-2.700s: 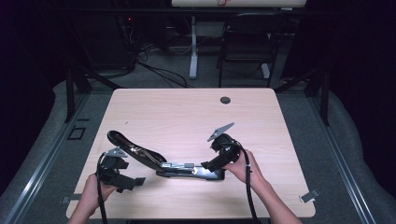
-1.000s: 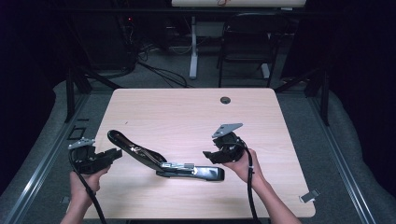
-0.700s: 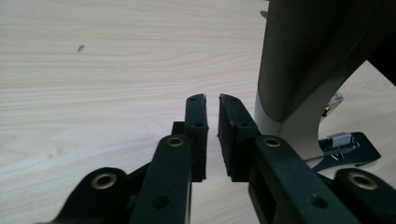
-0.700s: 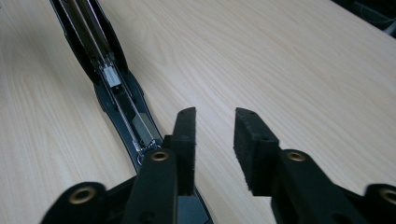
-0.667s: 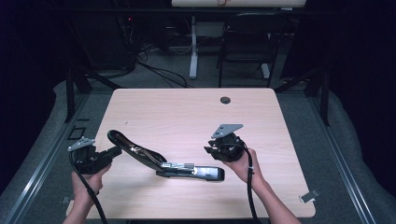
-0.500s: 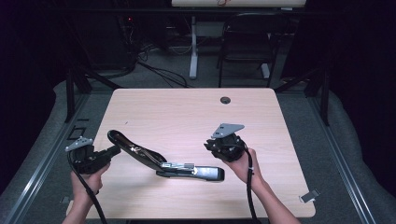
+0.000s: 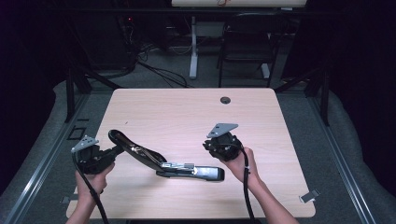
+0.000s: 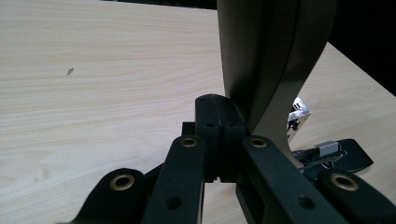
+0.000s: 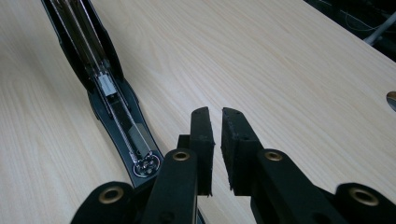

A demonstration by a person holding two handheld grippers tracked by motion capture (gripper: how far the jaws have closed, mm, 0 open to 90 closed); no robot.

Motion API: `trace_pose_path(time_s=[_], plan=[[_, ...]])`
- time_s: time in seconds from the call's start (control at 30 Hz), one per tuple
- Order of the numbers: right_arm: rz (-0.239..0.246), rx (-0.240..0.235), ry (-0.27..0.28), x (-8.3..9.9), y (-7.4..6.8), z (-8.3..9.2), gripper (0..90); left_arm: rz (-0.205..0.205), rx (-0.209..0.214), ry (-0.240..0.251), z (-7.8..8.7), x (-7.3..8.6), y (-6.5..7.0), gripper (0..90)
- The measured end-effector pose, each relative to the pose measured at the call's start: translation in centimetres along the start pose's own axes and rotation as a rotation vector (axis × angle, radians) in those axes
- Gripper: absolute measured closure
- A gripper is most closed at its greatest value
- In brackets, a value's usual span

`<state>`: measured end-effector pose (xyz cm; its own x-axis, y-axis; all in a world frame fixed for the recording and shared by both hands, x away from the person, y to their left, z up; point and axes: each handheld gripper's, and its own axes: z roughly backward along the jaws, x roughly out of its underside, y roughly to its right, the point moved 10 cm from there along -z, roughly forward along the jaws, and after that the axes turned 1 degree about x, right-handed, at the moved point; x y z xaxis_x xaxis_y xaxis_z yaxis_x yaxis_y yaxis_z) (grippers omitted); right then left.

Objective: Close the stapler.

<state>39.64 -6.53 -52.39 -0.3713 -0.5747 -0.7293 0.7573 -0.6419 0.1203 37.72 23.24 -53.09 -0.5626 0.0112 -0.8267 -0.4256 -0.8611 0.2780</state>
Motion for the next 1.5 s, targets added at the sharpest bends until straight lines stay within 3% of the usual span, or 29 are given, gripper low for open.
trace_pose_path(time_s=[0.47, 0.57, 0.9, 1.03, 1.5], plan=[[-0.029, -0.019, 0.010, -0.7, -0.8, -0.5, 85.3, -0.023, 0.022, 0.039, -0.3, -0.9, 1.3, 90.0], [-0.027, -0.025, 0.006, -0.9, -1.0, -0.6, 85.0, -0.026, 0.052, 0.043, -0.5, -1.3, 2.1, 90.0], [-0.012, -0.043, 0.017, -1.8, -1.9, -0.9, 88.4, -0.061, 0.067, 0.061, -1.2, -1.9, 3.6, 90.0], [-0.013, -0.059, 0.032, -2.6, -2.4, -1.1, 88.4, -0.055, 0.080, 0.066, -1.3, -2.0, 4.0, 90.0], [0.024, -0.118, 0.061, -5.6, -4.8, -1.7, 86.9, -0.103, 0.096, 0.069, -2.3, -2.7, 5.5, 90.0]])
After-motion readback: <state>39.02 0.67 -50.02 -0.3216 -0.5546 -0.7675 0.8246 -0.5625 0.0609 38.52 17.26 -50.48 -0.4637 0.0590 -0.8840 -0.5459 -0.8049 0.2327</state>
